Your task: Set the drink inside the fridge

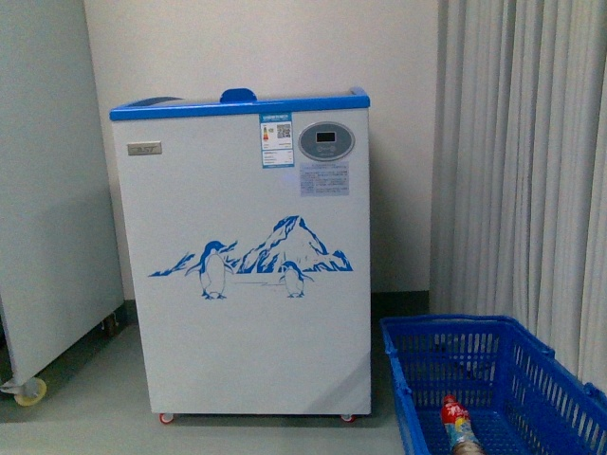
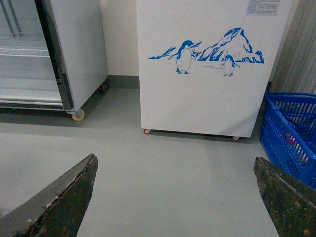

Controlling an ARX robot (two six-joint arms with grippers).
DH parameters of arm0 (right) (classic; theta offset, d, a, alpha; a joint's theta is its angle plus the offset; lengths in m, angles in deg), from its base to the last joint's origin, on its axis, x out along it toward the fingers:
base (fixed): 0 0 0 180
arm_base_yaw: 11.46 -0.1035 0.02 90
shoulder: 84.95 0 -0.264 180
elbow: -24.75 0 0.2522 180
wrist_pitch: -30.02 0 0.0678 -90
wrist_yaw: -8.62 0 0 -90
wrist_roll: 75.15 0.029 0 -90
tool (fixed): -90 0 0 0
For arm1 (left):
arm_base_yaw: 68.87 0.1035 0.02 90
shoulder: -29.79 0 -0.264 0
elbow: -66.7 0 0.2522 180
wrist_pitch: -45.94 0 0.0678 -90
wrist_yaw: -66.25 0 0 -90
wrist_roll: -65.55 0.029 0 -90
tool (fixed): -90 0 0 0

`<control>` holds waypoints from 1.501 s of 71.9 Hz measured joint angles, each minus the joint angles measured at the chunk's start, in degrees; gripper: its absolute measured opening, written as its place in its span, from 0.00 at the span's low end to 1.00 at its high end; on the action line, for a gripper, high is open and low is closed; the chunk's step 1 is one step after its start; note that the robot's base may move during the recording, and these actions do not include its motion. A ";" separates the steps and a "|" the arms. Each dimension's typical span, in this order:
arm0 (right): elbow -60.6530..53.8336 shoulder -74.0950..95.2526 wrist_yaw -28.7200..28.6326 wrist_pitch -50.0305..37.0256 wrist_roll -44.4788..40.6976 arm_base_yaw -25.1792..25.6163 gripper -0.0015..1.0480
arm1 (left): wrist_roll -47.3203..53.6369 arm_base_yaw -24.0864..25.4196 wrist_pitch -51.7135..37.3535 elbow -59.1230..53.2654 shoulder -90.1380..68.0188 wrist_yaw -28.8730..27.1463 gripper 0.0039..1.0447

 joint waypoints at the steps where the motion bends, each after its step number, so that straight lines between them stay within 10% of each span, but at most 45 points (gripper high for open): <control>1: 0.00 -0.02 0.00 0.00 0.00 0.00 0.93 | 0.00 0.00 0.00 0.00 -0.02 -0.02 0.92; 108: 0.00 0.02 0.04 0.00 0.00 0.00 0.93 | 0.00 0.00 0.00 0.00 -0.02 0.00 0.92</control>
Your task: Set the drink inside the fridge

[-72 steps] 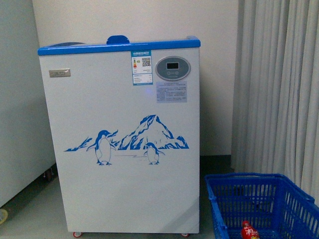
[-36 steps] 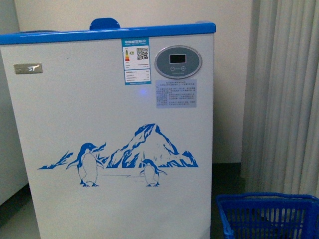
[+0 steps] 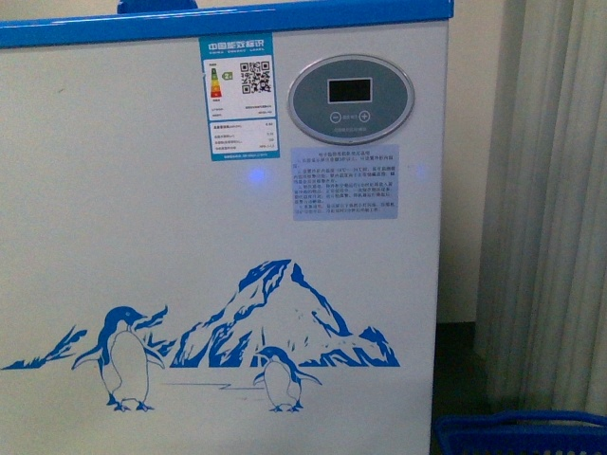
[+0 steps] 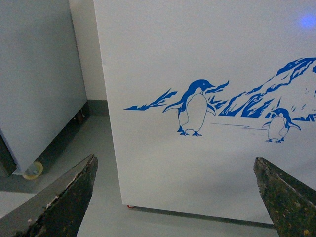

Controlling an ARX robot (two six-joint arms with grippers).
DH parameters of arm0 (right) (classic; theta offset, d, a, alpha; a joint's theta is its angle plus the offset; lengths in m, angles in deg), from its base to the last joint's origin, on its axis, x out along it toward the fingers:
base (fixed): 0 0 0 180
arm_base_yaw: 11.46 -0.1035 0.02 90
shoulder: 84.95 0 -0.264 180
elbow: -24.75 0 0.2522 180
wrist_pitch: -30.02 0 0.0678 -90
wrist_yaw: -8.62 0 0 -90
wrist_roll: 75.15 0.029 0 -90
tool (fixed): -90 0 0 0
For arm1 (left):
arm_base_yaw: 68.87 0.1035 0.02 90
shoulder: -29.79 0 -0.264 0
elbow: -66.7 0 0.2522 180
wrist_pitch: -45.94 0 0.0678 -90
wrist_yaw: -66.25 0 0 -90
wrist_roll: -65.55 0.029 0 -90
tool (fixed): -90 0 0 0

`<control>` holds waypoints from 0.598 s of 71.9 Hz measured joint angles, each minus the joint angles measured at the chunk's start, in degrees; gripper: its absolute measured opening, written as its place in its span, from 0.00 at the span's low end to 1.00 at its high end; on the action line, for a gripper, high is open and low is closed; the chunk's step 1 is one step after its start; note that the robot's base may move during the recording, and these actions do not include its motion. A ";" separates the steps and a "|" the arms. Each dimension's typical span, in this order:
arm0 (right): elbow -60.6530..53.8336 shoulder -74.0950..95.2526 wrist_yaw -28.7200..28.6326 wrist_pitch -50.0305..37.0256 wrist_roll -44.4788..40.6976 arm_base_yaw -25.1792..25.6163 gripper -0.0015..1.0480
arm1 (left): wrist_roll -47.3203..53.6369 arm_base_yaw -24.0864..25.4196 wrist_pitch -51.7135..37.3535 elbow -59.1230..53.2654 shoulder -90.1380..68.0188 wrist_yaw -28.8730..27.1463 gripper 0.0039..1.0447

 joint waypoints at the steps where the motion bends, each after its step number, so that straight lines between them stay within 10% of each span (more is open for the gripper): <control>1: 0.00 0.00 0.00 0.00 0.00 0.00 0.93 | -0.02 0.00 0.00 0.00 0.00 -0.02 0.92; 16: 9.73 22.34 9.14 20.35 7.26 -0.63 0.93 | 0.00 0.00 0.02 0.00 0.00 0.00 0.92; 43: 28.02 98.20 2.60 -16.48 -2.08 10.97 0.93 | -0.02 0.00 0.00 0.00 0.00 -0.02 0.92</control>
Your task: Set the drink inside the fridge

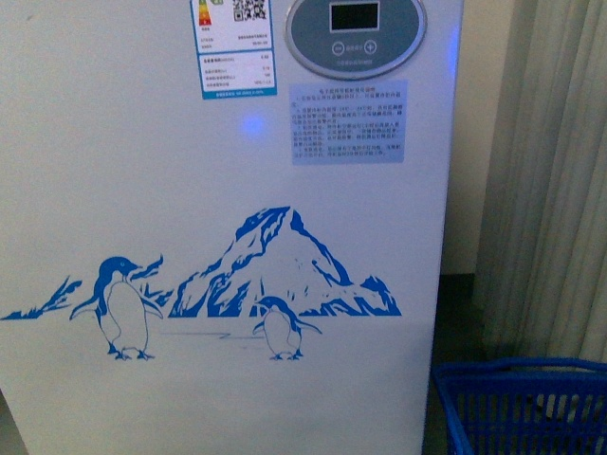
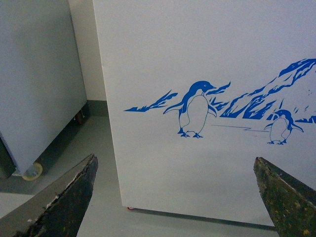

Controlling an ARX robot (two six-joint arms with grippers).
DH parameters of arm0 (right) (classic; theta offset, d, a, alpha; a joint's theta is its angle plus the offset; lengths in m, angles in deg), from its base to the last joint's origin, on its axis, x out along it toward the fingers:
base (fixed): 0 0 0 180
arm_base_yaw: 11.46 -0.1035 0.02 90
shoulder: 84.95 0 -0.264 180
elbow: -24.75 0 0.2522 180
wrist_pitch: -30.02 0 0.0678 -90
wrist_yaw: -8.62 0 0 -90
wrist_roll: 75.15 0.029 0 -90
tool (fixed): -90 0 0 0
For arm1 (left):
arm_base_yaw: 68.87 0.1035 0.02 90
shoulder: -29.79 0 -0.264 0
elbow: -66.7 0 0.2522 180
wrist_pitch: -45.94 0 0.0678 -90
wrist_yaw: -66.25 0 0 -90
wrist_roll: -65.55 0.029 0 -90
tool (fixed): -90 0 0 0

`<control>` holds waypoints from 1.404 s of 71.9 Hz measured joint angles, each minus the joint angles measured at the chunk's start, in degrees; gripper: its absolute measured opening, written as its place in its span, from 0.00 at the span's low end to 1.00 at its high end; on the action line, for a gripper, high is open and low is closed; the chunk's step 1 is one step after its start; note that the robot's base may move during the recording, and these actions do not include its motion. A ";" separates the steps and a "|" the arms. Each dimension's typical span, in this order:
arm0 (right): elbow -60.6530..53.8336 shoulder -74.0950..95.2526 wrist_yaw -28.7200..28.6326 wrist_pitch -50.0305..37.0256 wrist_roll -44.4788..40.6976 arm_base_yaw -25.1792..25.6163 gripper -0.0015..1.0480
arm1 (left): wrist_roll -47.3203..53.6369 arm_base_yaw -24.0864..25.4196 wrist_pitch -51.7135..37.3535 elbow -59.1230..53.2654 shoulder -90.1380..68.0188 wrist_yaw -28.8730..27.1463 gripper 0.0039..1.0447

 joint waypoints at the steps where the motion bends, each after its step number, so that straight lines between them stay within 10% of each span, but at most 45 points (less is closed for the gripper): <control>1: 0.63 1.46 -0.04 -0.37 -0.11 -0.04 0.93 | 0.02 0.00 0.00 0.00 0.00 0.00 0.92; 69: 65.20 73.68 4.13 11.63 6.45 -4.83 0.92 | 0.02 0.00 0.00 0.00 0.00 0.00 0.92; 101: 59.06 71.23 2.12 9.29 5.57 -4.20 0.41 | 0.00 0.00 0.00 0.00 0.00 0.00 0.92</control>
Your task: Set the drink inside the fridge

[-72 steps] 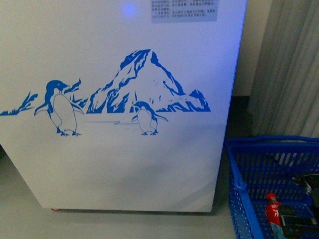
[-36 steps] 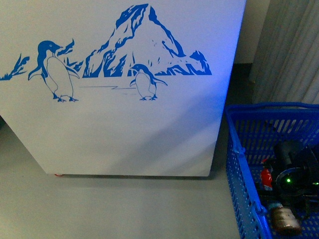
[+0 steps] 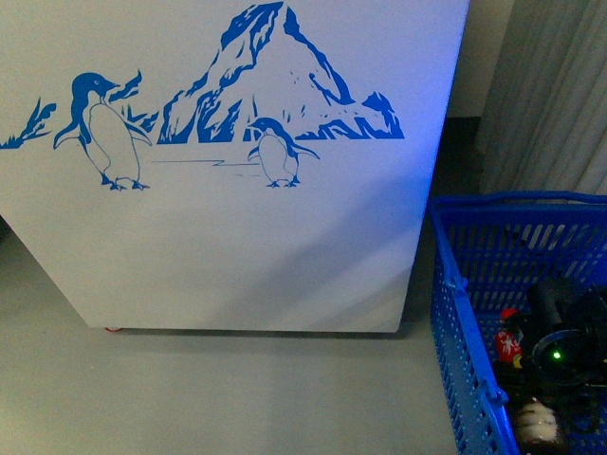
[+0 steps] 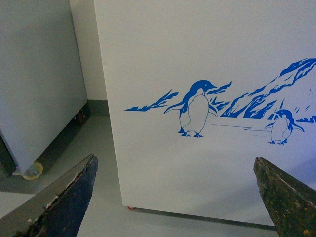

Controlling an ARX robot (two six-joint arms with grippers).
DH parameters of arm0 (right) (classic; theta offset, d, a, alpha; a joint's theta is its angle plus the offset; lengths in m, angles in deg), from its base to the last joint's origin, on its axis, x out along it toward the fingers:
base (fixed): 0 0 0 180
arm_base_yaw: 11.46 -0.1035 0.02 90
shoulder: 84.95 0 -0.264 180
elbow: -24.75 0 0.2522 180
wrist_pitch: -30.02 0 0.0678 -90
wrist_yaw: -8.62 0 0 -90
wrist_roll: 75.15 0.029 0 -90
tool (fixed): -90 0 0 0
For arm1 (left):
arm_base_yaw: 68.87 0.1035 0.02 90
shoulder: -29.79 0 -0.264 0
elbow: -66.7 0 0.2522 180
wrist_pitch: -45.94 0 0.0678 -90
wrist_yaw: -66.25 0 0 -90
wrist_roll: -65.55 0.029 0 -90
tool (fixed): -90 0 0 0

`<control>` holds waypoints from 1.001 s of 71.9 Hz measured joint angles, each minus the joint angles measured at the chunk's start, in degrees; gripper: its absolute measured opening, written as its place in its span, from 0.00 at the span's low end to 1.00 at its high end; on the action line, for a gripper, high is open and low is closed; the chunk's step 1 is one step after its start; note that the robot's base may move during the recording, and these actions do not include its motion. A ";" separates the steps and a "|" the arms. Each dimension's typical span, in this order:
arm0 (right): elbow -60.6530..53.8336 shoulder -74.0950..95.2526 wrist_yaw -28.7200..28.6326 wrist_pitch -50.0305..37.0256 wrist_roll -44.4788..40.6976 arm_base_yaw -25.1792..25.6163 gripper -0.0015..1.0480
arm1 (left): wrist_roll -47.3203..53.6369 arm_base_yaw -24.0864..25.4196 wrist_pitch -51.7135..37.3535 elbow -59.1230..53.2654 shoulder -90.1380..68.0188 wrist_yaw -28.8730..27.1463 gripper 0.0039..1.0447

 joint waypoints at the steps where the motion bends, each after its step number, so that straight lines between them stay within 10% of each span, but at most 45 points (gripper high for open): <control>1: -0.68 -0.42 -0.28 -0.17 0.15 0.09 0.41 | 0.02 0.00 0.00 0.00 0.00 0.00 0.92; 46: -44.74 -68.22 -10.36 -4.66 -1.95 4.83 0.38 | 0.02 0.00 0.00 0.00 0.00 0.00 0.92; 72: -43.25 -114.25 -12.61 7.26 -1.66 4.61 0.38 | 0.02 0.00 0.00 0.00 0.00 0.00 0.92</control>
